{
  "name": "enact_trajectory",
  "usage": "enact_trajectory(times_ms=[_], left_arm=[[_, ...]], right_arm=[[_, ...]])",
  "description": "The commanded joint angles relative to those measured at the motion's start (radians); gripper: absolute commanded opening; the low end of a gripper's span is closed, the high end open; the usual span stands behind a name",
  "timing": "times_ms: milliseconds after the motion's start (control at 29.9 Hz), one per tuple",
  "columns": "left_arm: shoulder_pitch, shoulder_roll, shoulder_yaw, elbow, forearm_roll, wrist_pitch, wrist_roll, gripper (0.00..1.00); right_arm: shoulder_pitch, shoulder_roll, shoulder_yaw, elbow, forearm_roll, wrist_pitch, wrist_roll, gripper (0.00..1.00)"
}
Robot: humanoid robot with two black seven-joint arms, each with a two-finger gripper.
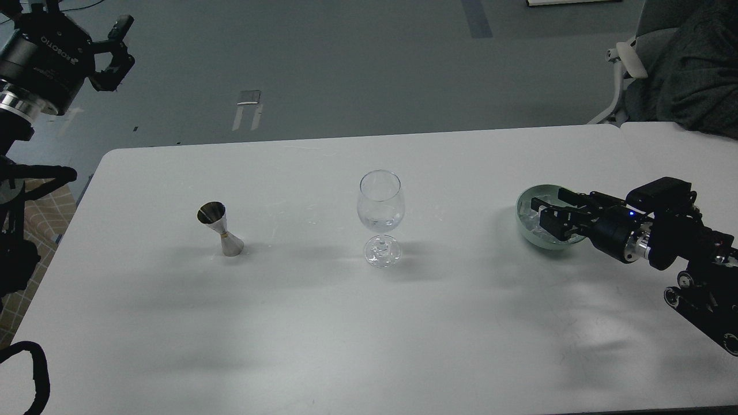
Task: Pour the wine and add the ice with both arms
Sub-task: 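Pinch ice cubes from the bowl with the right gripper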
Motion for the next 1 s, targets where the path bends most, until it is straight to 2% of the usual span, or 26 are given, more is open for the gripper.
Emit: enact_trajectory(times_ms=[0, 769, 836, 936, 969], left_arm=[[0.001, -0.001, 0.000, 0.000, 0.000, 0.000, 0.001, 0.98], [0.001, 0.000, 0.000, -0.009, 0.000, 0.000, 0.001, 0.98], [0.001, 0.000, -0.002, -0.011, 0.000, 0.000, 0.001, 0.98], [0.001, 0.002, 0.000, -0.011, 0.000, 0.000, 0.001, 0.98], [0.001, 0.002, 0.000, -0.011, 0.000, 0.000, 0.001, 0.98]], right_arm=[[-0.002, -0.001, -0.015, 0.000, 0.000, 0.004, 0.000, 0.66], [0.020, -0.003, -0.043, -0.026, 0.000, 0.027, -0.008, 0.66], [0.020, -0.003, -0.043, -0.027, 0.000, 0.025, -0.008, 0.65], [0.020, -0.003, -0.043, -0.027, 0.000, 0.025, -0.006, 0.56], [0.020, -0.003, -0.043, -0.027, 0.000, 0.025, -0.006, 0.56]])
